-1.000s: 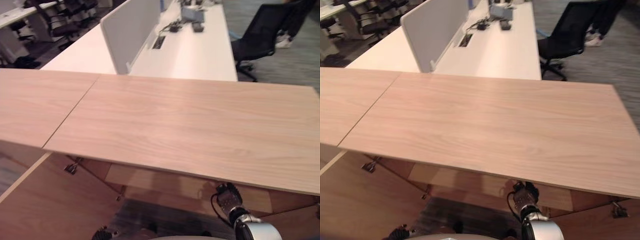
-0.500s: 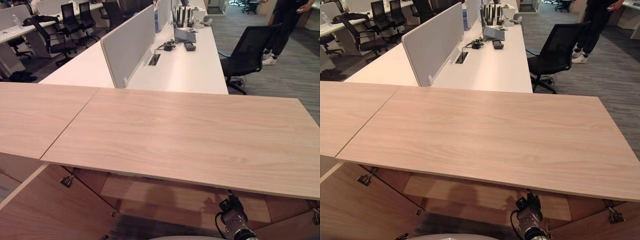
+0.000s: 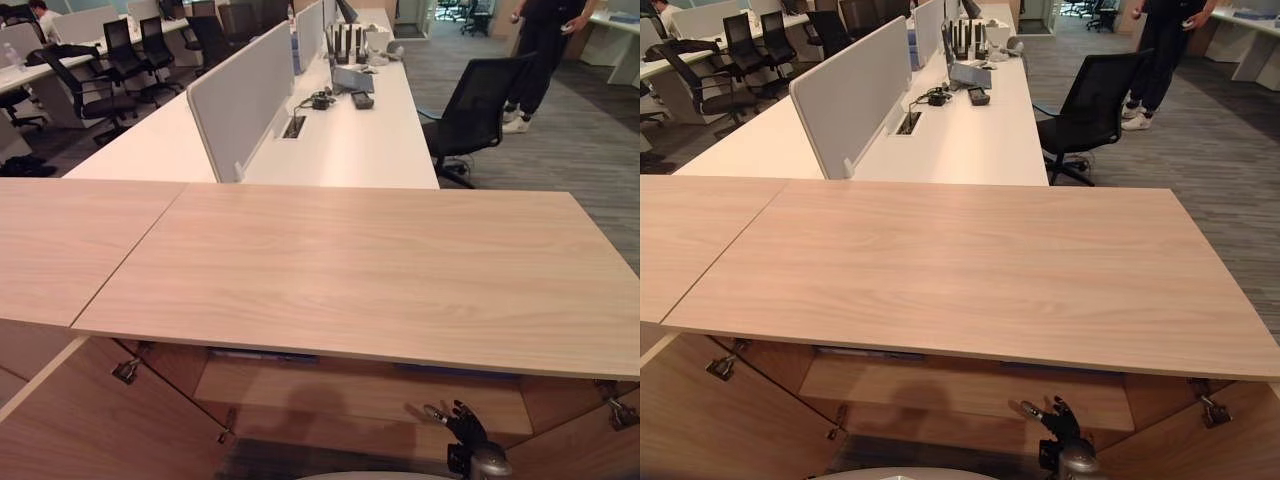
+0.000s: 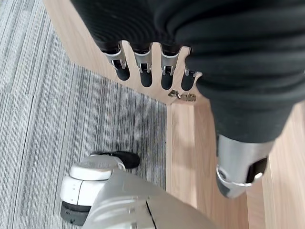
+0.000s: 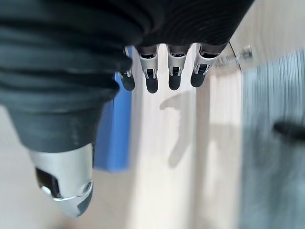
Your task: Put the empty folder in the office cabinet
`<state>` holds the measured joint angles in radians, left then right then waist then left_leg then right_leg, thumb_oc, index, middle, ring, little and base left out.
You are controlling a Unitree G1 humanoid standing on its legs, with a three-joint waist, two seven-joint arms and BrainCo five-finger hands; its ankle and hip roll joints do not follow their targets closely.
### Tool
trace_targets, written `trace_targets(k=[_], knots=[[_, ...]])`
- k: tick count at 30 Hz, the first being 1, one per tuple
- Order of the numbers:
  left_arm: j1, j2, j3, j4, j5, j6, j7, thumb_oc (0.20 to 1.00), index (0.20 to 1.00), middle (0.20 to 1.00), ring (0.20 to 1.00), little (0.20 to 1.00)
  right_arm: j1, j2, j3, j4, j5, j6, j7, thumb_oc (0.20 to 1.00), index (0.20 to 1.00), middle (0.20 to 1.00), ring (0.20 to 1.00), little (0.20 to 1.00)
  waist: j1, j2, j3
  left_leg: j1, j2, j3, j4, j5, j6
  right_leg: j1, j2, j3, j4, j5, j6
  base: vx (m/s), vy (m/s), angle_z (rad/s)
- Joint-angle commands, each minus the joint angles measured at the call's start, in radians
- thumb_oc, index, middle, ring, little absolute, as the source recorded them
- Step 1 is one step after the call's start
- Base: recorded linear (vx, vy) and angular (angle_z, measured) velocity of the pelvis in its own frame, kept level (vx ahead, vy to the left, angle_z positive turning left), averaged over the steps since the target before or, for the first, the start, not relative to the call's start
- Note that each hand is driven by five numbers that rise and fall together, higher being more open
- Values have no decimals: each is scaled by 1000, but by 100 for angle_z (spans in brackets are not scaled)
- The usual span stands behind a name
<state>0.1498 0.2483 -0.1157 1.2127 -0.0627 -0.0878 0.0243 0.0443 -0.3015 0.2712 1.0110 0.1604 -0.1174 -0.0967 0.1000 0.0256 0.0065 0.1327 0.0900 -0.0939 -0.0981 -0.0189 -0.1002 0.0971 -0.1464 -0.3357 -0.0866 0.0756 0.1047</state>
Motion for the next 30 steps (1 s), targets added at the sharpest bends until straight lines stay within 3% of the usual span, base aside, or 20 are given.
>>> trace_targets(k=[1, 6, 16, 18, 19, 21, 25, 30], knots=[[-58, 32, -7, 39, 50, -24, -23, 1000, 1000, 1000, 1000, 1000, -12, -29, 51, -58, -177, -7, 34, 1000, 1000, 1000, 1000, 1000, 14, -29, -1, -43, 20, 29, 11, 19, -17, 6, -96, 51, 98, -67, 94, 0, 0, 0], [-83, 20, -68, 26, 104, -26, -38, 1000, 1000, 1000, 1000, 1000, -5, -41, 127, 6, -291, 10, 75, 1000, 1000, 1000, 1000, 1000, 1, -33, -2, -38, 26, 32, 14, 18, -15, 4, -88, 65, 100, -72, 89, -3, -28, -2], [-112, 13, -64, 19, 63, -21, -26, 1000, 1000, 1000, 1000, 1000, -21, -29, 54, 12, -175, 21, 59, 1000, 1000, 1000, 1000, 1000, -17, -11, 11, -31, 69, 47, 22, 36, -40, 11, -41, 86, 72, -89, 68, -8, -94, -4], [-139, -12, -62, 30, 24, -16, -23, 1000, 1000, 1000, 1000, 1000, -39, -26, 40, 26, -136, 20, 53, 1000, 1000, 1000, 1000, 1000, -21, 12, 35, -56, 83, 51, 23, 65, -58, 5, -28, 86, 44, -87, 63, -164, -114, -6], [-164, -23, -69, 18, -5, -21, -18, 1000, 1000, 1000, 1000, 1000, -66, -43, 29, 16, -118, 19, 42, 1000, 1000, 1000, 1000, 1000, -22, 29, 65, -107, 79, 41, 22, 104, -80, -7, -31, 73, 21, -77, 66, -244, -24, -2], [-176, -30, -68, 10, -18, -27, -16, 1000, 1000, 1000, 1000, 1000, -75, -59, 26, 3, -115, 15, 40, 1000, 1000, 1000, 1000, 1000, -24, 39, 73, -136, 74, 42, 16, 120, -89, -25, -44, 58, 10, -67, 71, -218, 21, 8], [-185, -37, -78, -9, -24, -37, -14, 1000, 1000, 1000, 1000, 1000, -89, -85, 14, -4, -105, 10, 27, 1000, 1000, 1000, 1000, 1000, -35, 32, 99, -165, 87, 114, 41, 128, -87, -64, -83, 39, 13, -46, 79, -196, 41, 14], [-182, -45, -78, -22, 4, -35, -15, 1000, 1000, 1000, 1000, 1000, -89, -82, -3, 35, -94, 13, 19, 1000, 1000, 1000, 1000, 1000, -92, 21, 83, -82, 186, 267, 164, 91, -91, -134, -108, -15, 41, -25, 63, -202, 37, 46]])
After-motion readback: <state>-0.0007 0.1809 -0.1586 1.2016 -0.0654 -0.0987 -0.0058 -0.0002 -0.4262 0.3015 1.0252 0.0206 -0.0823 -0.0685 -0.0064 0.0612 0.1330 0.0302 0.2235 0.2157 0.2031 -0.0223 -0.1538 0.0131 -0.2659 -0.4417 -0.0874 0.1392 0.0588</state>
